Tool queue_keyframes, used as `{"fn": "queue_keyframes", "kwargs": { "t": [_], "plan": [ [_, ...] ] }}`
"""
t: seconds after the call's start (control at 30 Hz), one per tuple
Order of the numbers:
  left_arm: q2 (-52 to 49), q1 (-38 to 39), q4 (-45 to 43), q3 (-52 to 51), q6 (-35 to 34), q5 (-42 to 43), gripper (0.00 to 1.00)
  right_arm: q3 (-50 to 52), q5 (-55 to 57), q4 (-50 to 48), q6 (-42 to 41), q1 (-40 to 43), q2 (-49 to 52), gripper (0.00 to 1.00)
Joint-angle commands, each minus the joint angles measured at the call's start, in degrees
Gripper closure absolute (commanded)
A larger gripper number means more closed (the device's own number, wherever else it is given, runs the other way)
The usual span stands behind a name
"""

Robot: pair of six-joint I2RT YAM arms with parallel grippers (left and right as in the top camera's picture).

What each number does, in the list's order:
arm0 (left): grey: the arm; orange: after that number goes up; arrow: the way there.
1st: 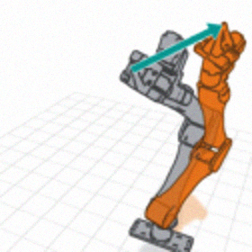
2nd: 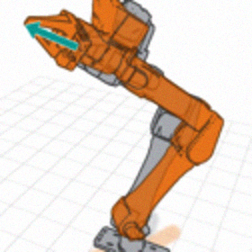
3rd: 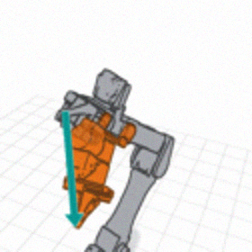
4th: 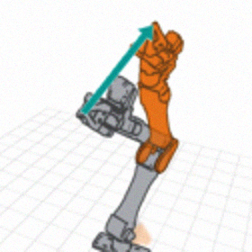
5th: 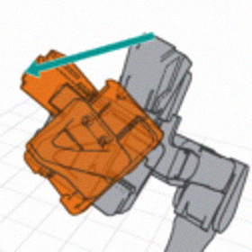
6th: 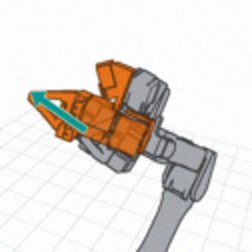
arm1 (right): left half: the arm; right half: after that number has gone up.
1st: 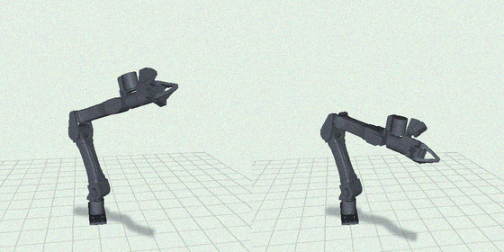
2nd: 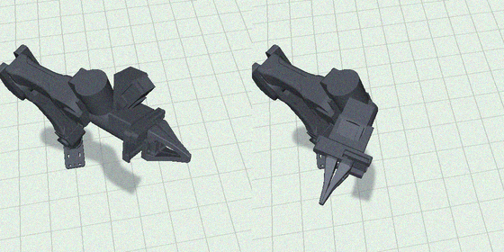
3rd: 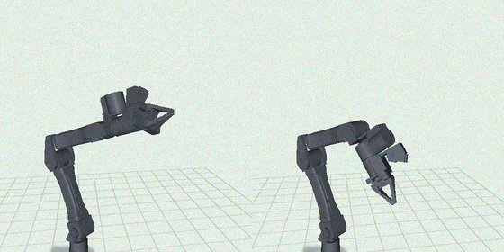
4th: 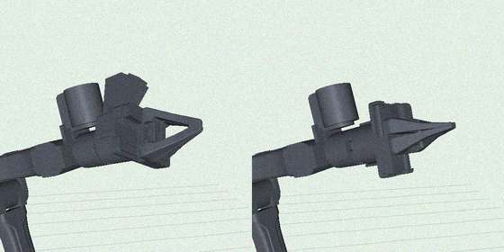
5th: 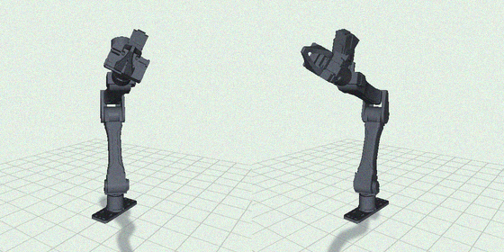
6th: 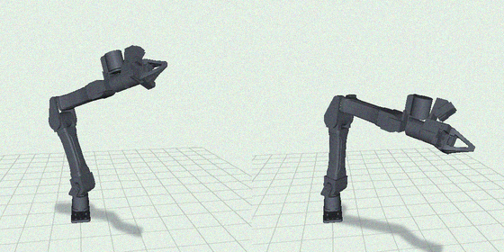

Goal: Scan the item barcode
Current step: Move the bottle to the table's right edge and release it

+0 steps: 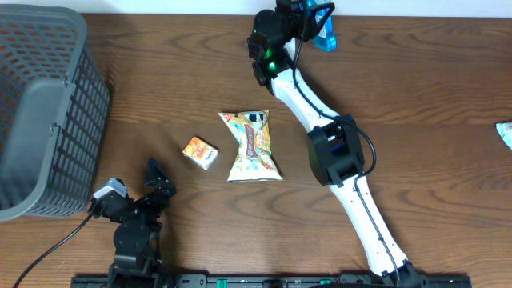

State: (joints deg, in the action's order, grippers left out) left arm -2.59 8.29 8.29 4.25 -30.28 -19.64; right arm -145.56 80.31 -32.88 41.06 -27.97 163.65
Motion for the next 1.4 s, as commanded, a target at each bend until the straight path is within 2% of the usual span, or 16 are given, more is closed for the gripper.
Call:
{"fn": "queue_keyframes", "kwargs": {
  "t": [0.0, 0.13, 0.3, 0.43, 0.63, 0.83, 0.97, 1.2, 1.37],
  "plan": [
    [0.00, -0.09, 0.57, -1.40, -0.44, -0.37, 0.02, -1.49, -1.86, 2.71, -1.38, 0.17, -0.96, 0.73],
    [0.00, -0.09, 0.59, -1.40, -0.44, -0.37, 0.02, -1.49, -4.39, 9.14, -7.98, -0.48, -0.11, 0.71],
    [0.00, -0.09, 0.57, -1.40, -0.44, -0.37, 0.02, -1.40, -4.35, 8.66, -6.67, -1.73, 1.75, 0.72],
    [0.00, -0.09, 0.59, -1.40, -0.44, -0.37, 0.02, -1.40, -3.30, 6.75, -2.05, -1.75, 1.75, 0.71],
    [0.00, -0.09, 0.57, -1.40, -0.44, -0.37, 0.02, -1.42, 1.68, -3.96, 6.64, -2.99, 0.52, 0.72],
    [0.00, -0.09, 0.59, -1.40, -0.44, -0.37, 0.02, -1.42, 9.51, -3.56, 8.48, -4.42, -5.68, 0.74],
    [0.00, -0.09, 0.57, -1.40, -0.44, -0.37, 0.02, -1.29, 10.40, -2.82, 14.95, -4.44, -10.71, 0.73],
    [0.00, -0.09, 0.59, -1.40, -0.44, -0.37, 0.02, -0.66, 10.40, 3.58, 14.62, -2.97, -22.10, 0.76],
    [0.00, -0.09, 0.57, -1.40, -0.44, -0.37, 0.02, 3.04, 10.40, 3.76, 13.57, 0.76, -31.41, 0.76]
  ]
}}
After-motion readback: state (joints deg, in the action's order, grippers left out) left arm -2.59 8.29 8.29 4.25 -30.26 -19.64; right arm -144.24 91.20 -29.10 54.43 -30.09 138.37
